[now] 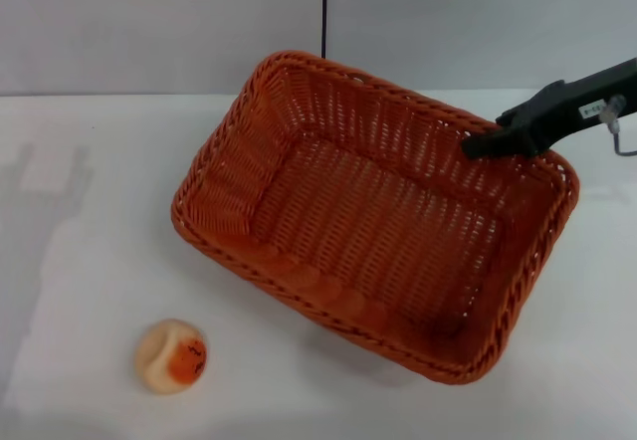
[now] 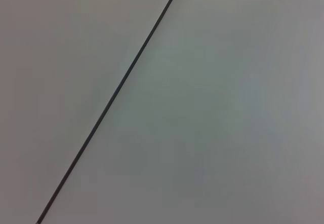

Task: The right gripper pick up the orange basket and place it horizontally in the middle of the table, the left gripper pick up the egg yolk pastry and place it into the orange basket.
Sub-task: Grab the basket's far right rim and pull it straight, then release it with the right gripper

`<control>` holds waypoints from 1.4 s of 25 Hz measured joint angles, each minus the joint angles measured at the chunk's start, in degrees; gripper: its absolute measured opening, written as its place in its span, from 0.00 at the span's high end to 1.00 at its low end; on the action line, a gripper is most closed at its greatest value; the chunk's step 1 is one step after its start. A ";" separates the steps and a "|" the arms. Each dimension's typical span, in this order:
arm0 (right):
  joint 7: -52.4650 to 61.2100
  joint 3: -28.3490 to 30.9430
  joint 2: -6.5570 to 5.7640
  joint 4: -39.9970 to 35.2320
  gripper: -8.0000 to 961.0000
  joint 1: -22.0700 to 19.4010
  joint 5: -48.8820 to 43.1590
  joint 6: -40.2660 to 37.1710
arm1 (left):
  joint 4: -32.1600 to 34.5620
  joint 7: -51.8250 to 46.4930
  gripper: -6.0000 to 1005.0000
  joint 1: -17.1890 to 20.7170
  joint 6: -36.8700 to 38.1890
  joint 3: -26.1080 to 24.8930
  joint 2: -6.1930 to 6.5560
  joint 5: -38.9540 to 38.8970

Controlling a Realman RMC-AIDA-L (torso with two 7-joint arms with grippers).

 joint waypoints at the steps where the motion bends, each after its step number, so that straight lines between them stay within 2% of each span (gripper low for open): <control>1: 0.00 0.00 0.00 0.00 0.81 0.00 0.00 0.00 | 0.00 0.00 0.20 0.00 0.00 0.00 0.00 0.00; 4: 0.00 0.03 -0.72 -0.69 0.81 -1.32 3.02 -1.31 | 0.00 0.00 0.20 -0.12 0.05 -0.06 0.02 0.00; 5: -0.01 0.06 -1.49 -0.85 0.81 -2.22 5.49 -2.24 | 0.00 0.00 0.20 -0.20 0.08 -0.07 0.03 0.00; 6: -0.01 0.06 -1.49 -0.85 0.81 -2.22 5.49 -2.24 | 0.00 0.00 0.20 -0.20 0.08 -0.07 0.03 0.00; 8: -0.03 0.55 -2.65 -1.13 0.82 -3.58 9.45 -3.18 | 0.00 0.00 0.20 -0.30 0.08 -0.09 0.03 -0.28; 9: -0.03 0.55 -2.65 -1.13 0.82 -3.58 9.45 -3.18 | 0.00 0.00 0.20 -0.30 0.08 -0.09 0.03 -0.28; 10: -0.09 1.02 -3.30 -1.27 0.82 -4.39 11.85 -3.93 | 0.00 0.00 0.20 -0.31 0.11 -0.11 0.03 -0.43; 16: -0.96 3.95 -4.65 -1.48 0.82 -5.73 17.46 -7.85 | 0.13 0.00 0.20 -0.32 0.16 -1.14 -0.03 -0.51; 21: -1.52 6.01 -5.59 -2.74 0.82 -5.57 18.35 -12.50 | 0.17 0.00 0.21 -0.31 0.12 -1.14 -0.02 -0.48; 23: -1.65 5.19 -6.97 -4.89 0.82 -5.16 17.72 -15.90 | 0.17 0.00 0.21 -0.31 0.09 -1.06 0.02 -0.38; 24: -1.65 5.19 -6.97 -4.89 0.82 -5.16 17.72 -15.90 | 0.17 0.00 0.21 -0.31 0.09 -1.06 0.02 -0.38; 28: -3.07 3.65 -9.12 -7.21 0.82 -3.45 13.63 -18.75 | 0.18 0.00 0.21 -0.43 0.04 -0.85 0.03 -0.21; 32: -4.16 3.36 -9.33 -7.10 0.82 -1.99 10.41 -19.67 | 0.18 0.00 0.21 -0.48 -0.05 -0.66 0.03 -0.12; 35: -6.47 1.91 -8.69 -5.99 0.82 -0.27 7.57 -19.94 | 0.17 0.00 0.21 -0.49 -0.12 -0.54 0.01 -0.10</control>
